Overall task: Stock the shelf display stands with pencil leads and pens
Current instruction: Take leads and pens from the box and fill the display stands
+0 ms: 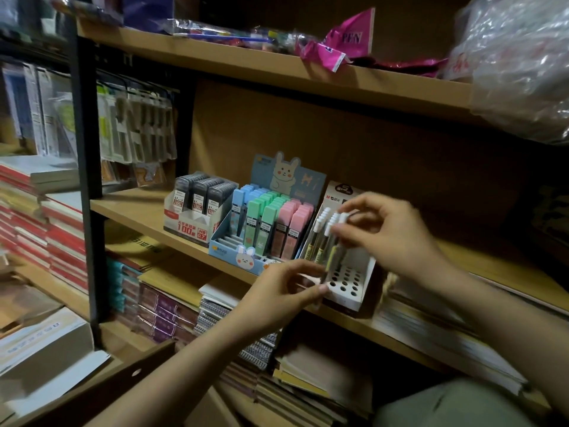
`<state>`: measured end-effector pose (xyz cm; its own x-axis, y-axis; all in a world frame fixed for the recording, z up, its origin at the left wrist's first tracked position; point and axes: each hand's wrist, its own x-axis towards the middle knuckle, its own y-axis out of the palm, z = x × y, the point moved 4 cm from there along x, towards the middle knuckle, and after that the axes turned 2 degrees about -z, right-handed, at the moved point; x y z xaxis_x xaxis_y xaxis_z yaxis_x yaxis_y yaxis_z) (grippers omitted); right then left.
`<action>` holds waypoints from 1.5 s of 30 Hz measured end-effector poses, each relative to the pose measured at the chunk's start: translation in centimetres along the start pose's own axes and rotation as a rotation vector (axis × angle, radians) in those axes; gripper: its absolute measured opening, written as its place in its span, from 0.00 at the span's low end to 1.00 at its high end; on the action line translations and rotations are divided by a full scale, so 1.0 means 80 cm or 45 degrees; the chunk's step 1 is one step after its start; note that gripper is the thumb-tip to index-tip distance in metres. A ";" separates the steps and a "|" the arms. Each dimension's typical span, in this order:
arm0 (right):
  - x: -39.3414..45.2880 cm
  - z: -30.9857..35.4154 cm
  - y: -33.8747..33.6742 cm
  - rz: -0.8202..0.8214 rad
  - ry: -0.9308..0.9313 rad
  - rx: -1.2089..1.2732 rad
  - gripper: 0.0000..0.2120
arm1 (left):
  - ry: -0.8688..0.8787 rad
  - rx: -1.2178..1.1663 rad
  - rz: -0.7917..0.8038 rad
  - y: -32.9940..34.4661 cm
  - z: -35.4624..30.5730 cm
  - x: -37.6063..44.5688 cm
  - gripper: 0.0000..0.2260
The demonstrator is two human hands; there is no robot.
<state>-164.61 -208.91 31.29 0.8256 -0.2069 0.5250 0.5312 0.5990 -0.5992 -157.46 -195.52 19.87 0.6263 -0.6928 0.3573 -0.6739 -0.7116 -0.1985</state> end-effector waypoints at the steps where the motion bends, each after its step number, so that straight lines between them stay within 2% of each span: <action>1: 0.004 0.001 -0.014 -0.048 -0.010 -0.025 0.11 | 0.071 0.261 -0.061 -0.003 0.001 -0.001 0.11; 4: 0.009 -0.004 -0.045 -0.170 -0.102 -0.319 0.11 | 0.257 0.827 -0.072 0.001 0.008 -0.004 0.19; 9: 0.003 -0.025 -0.031 -0.237 -0.205 -0.398 0.09 | 0.305 1.118 0.046 0.014 0.025 -0.006 0.25; 17: 0.007 -0.043 -0.013 -0.278 -0.224 -0.380 0.08 | 0.267 1.134 0.105 0.016 0.045 -0.008 0.29; 24: 0.012 -0.045 -0.016 -0.271 -0.132 -0.385 0.06 | 0.214 1.166 0.097 0.020 0.054 -0.004 0.30; 30: 0.024 -0.054 -0.006 -0.224 -0.001 -0.474 0.05 | 0.198 1.187 0.114 0.018 0.051 -0.002 0.30; 37: 0.021 -0.055 0.002 -0.206 -0.023 -0.587 0.02 | 0.179 1.210 0.142 0.018 0.048 0.001 0.30; 40: 0.023 -0.052 0.001 -0.135 -0.040 -0.690 0.07 | 0.155 1.181 0.181 0.017 0.039 -0.001 0.30; 42: 0.024 -0.048 -0.016 -0.100 -0.047 -0.739 0.13 | 0.152 1.052 0.168 0.015 0.025 -0.004 0.29; 45: 0.028 -0.039 -0.045 -0.032 -0.136 -0.719 0.17 | 0.272 0.925 -0.027 0.003 -0.009 -0.005 0.27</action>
<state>-164.06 -213.97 32.77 0.8033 -0.1186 0.5837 0.5938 0.0831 -0.8003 -158.11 -195.33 20.36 0.4971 -0.6930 0.5221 -0.1882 -0.6735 -0.7148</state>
